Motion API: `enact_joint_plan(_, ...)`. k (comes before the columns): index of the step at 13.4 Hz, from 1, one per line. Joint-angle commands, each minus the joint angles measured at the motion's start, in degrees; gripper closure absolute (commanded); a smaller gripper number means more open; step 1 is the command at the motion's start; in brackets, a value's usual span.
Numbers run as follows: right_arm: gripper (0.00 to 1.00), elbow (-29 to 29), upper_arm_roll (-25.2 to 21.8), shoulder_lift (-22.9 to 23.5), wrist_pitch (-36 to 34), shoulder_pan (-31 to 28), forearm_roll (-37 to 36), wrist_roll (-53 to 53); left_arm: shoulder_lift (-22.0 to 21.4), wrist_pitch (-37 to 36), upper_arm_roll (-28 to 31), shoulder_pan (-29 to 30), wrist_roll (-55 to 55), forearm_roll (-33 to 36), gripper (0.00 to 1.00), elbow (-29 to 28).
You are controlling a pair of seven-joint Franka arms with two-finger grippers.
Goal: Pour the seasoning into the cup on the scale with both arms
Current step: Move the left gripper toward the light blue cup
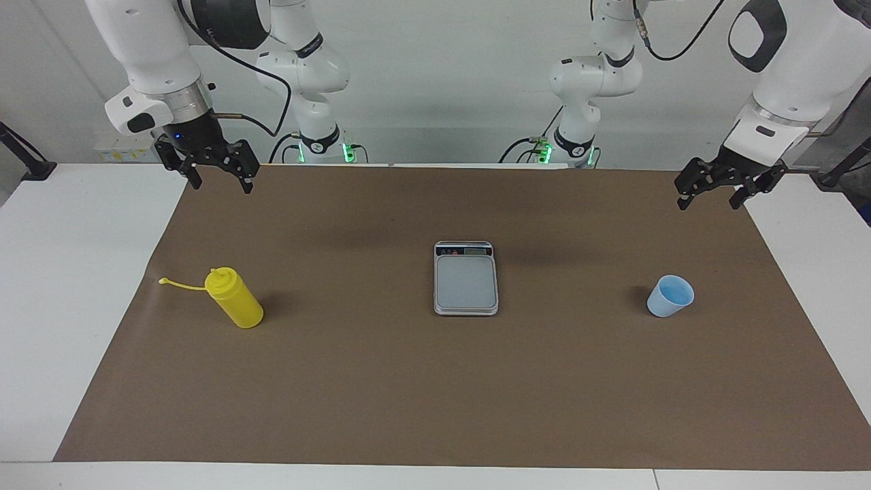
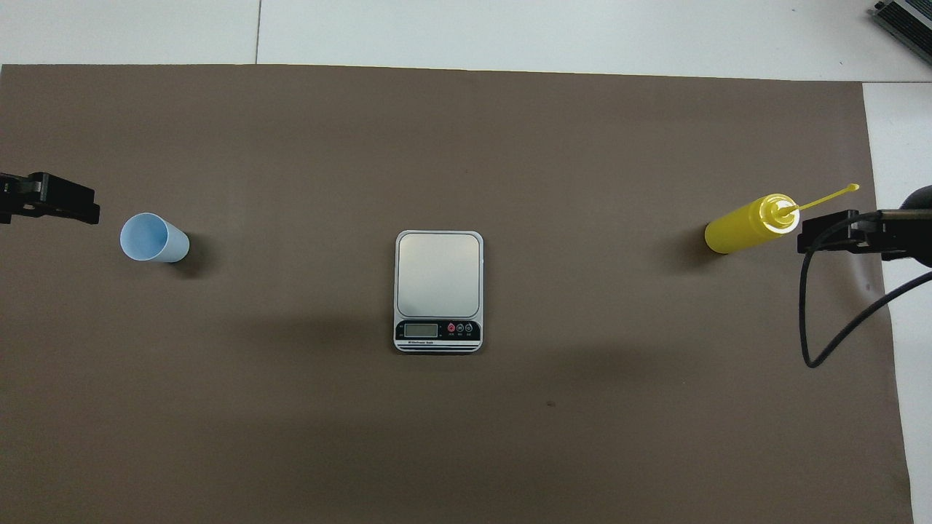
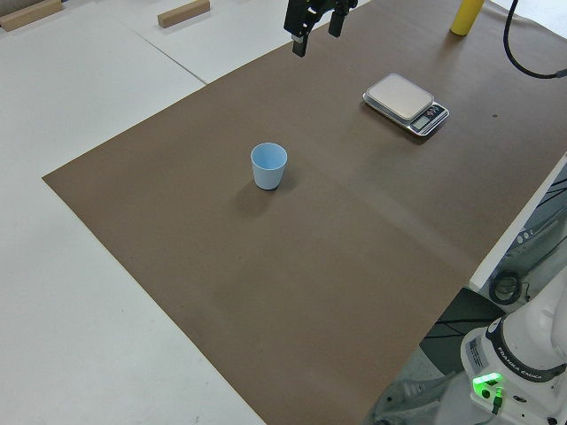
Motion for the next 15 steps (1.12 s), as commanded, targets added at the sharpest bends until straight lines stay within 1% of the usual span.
enact_joint_plan(1, 0.0, 1.13, -0.53, 0.7, -1.45, 0.31, 0.63, 0.43, -1.9, -0.23, -0.02, -0.13, -0.51, 1.19, 0.0, -2.16)
enact_joint_plan(3, 0.0, 0.87, -0.53, 0.7, -0.75, 0.22, 0.63, 0.17, -1.9, -0.15, -0.02, -0.22, -0.6, 1.11, 0.0, -2.07)
enact_joint_plan(10, 0.0, 0.43, -0.53, 0.52, -1.45, 0.13, 0.71, -0.09, -1.9, 0.56, -0.02, -0.13, -0.69, 1.02, 0.0, -2.25)
enact_joint_plan(12, 0.0, 0.43, -0.44, 0.52, -1.45, 0.13, 0.63, -0.09, -2.69, 2.04, -0.02, -0.22, -0.69, 1.11, 0.0, -4.26)
enact_joint_plan(15, 0.0, 0.43, -0.44, 0.52, -1.45, 0.13, 0.71, -0.09, -5.94, 7.92, -0.02, 0.31, 0.1, 1.02, 0.0, -11.63)
